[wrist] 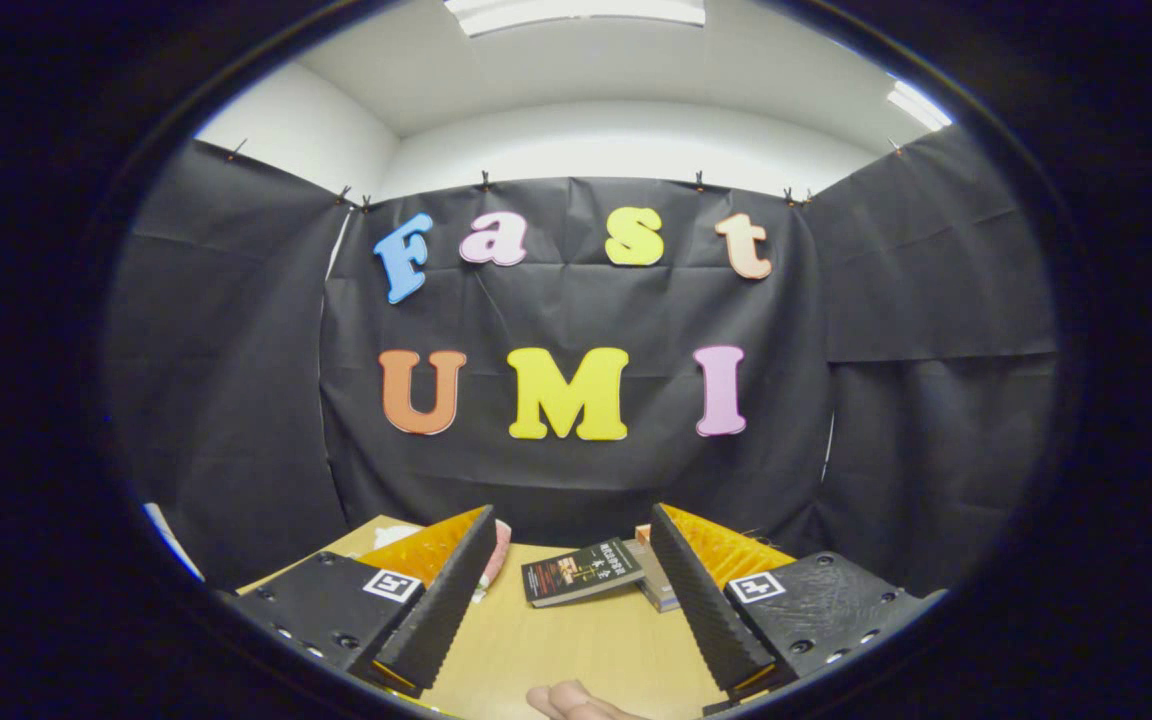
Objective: Open the storage box then place both shoes into the box .Put the left shoe in first, then the right shoe, with the right side of both shoes facing outward in a uniform manner.
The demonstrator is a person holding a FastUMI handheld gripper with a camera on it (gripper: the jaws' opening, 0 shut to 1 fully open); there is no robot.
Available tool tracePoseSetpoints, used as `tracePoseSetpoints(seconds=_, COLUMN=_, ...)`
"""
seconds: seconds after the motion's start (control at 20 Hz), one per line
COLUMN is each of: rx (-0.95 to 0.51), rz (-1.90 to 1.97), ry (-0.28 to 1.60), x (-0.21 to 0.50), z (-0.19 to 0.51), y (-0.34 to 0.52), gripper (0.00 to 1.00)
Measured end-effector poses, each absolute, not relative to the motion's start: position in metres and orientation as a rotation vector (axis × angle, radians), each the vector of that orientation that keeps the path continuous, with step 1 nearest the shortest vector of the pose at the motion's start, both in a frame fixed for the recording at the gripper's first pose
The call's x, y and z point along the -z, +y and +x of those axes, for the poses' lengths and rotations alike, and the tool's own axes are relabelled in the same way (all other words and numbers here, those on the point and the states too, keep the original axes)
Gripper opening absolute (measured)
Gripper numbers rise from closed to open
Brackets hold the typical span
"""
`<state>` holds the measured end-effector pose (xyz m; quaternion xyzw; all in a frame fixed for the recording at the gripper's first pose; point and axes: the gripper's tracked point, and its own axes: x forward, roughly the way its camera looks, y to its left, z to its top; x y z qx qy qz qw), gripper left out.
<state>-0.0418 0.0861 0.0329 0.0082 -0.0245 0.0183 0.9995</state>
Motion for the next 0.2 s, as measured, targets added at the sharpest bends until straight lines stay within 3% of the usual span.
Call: tracePoseSetpoints(seconds=0.2, rx=-0.015, rz=0.015, ry=-0.041, x=-0.0318, z=-0.0352, y=0.0915, gripper=0.96)
